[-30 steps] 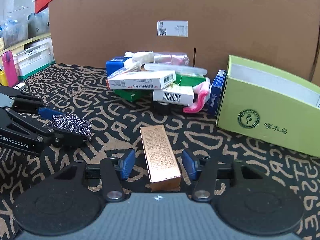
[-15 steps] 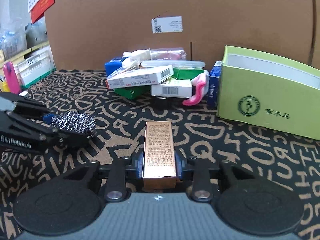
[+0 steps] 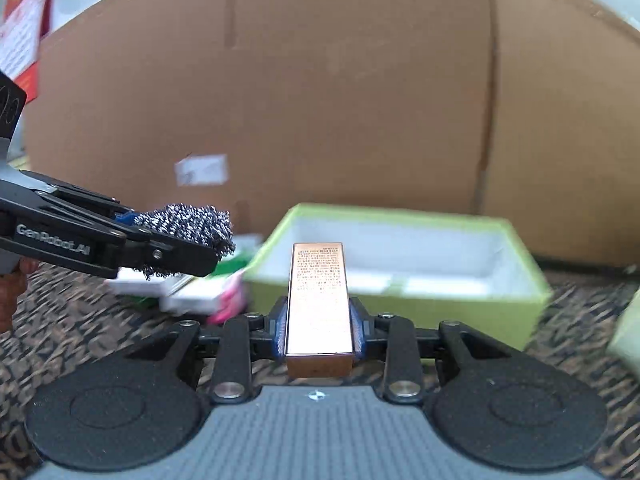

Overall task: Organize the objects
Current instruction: 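Carry the steel wool and copper box into the shoebox and release both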

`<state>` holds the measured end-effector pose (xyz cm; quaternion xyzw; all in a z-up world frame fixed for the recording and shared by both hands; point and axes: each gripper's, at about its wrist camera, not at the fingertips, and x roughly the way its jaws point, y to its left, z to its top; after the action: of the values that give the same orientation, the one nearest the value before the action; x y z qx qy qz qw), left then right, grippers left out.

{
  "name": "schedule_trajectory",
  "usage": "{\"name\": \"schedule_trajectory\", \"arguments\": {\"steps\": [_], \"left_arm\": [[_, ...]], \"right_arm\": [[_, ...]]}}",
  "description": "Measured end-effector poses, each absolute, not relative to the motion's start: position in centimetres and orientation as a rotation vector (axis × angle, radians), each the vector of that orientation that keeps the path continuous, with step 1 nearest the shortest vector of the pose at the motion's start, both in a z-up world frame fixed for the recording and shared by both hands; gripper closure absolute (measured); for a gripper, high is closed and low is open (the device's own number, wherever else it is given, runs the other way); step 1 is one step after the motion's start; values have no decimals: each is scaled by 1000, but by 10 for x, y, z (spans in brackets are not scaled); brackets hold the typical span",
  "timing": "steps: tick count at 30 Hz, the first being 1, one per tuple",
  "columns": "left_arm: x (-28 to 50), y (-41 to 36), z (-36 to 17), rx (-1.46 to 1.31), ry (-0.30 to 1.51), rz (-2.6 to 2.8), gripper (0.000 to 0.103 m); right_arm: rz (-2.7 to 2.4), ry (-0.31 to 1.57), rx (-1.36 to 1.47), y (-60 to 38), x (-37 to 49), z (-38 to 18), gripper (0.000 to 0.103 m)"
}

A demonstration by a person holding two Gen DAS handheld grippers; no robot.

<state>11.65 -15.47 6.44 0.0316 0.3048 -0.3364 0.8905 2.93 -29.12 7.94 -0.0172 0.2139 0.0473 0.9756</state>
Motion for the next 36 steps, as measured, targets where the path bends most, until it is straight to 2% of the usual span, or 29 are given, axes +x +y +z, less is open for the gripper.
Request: {"name": "schedule_trajectory", "arguments": {"steps": [7,14,19,21,22,23,24,25,26,28,32,36], "left_arm": [[197,-217,36,80,713,-630,63],[250,-249,-8,97,810,-575,63],[265,-260,-22,120,816,-565,60],[267,-262,-24,115,805,-574,54],[266,-261,-23,104,795,-596,42],[264,-260,-21,90,784,-623,31],[259,-258,-18,75,765,-638,27],[253,-256,-13,66,738,-631,8],[246,-254,-8,63,707,-609,0],[231,-248,2,64,630,-582,0],[199,-226,16,35,589,-584,0],[178,-201,29,-12,580,-559,0]], "right_arm": [[-49,452,-53,-336,91,87,69],[-107,586,-15,-371,152,52,69],[-108,657,2,-381,176,32,69],[-102,673,1,-381,183,28,69],[-96,682,7,-382,185,26,68],[-96,692,15,-382,186,26,62],[-103,693,21,-383,184,27,56],[-104,672,26,-384,180,31,48],[-102,639,28,-384,173,37,46],[-119,583,15,-384,161,50,42],[-121,477,-21,-372,123,72,30],[-87,422,7,-359,89,82,27]]}}
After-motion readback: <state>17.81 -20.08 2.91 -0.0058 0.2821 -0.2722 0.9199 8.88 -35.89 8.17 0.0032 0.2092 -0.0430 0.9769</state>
